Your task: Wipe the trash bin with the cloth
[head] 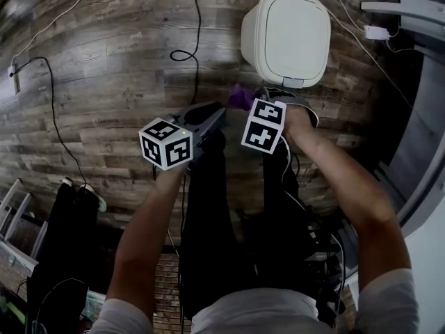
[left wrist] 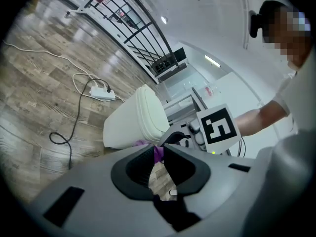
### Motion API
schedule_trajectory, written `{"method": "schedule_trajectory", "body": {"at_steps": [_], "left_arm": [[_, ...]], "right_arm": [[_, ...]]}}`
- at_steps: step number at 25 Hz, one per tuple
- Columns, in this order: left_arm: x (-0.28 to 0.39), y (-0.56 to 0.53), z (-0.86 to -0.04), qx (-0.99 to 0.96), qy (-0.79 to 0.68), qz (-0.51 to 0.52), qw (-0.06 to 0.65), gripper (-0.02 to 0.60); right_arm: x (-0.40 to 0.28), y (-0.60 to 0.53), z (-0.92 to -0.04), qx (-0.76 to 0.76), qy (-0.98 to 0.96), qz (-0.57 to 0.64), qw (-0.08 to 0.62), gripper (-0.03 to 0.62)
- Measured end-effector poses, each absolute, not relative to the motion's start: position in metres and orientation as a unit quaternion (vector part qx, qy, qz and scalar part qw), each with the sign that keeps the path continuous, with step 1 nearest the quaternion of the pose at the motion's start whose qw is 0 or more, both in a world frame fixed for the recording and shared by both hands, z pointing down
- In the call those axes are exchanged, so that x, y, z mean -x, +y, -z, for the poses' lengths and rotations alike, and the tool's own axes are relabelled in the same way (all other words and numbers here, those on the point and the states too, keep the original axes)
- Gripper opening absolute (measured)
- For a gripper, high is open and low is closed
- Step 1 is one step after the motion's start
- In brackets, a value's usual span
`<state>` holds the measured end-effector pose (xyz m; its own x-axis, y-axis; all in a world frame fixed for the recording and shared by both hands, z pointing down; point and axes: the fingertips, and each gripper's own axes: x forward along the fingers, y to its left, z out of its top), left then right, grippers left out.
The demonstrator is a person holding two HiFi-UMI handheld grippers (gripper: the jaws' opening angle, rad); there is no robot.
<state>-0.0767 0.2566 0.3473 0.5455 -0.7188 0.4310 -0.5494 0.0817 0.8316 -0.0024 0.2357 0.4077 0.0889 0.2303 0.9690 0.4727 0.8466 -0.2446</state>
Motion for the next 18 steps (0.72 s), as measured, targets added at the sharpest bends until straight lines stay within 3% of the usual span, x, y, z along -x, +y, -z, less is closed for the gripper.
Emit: {"method": "schedule_trajectory", "body": {"at_steps": [18], "left_arm": [[0.028,0.181,-0.283,-0.743,-0.434,0.095,0.501,0.054]], "right_arm": [[-0.01,0.163,-0.344,0.086,-0.827,-0.086,0.549,0.101]]}}
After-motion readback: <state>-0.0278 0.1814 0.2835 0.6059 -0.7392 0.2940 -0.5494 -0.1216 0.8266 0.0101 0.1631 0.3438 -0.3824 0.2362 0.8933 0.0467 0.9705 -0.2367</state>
